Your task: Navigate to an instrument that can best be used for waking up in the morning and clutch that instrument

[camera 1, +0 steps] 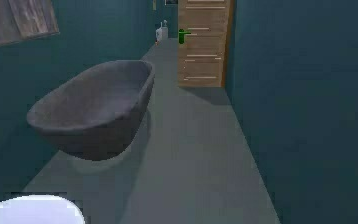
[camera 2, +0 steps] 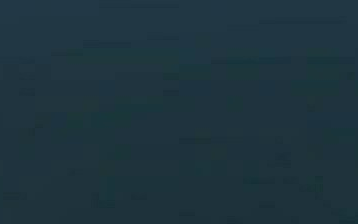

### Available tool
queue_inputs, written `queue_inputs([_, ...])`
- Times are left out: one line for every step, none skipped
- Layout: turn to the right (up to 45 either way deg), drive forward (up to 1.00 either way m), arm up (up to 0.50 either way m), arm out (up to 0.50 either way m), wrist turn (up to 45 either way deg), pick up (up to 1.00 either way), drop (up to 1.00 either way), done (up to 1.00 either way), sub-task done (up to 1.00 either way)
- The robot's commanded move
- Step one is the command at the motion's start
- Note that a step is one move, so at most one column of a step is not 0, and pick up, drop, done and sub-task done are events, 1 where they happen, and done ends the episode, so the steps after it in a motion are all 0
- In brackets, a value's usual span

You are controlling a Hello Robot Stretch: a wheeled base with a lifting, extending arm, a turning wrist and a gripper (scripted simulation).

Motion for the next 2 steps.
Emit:
queue_inputs([0.0,1.0,0.0,0.0,0.0,0.0,0.0,0.0,0.0])
queue_inputs([0.0,1.0,0.0,0.0,0.0,0.0,0.0,0.0,0.0])
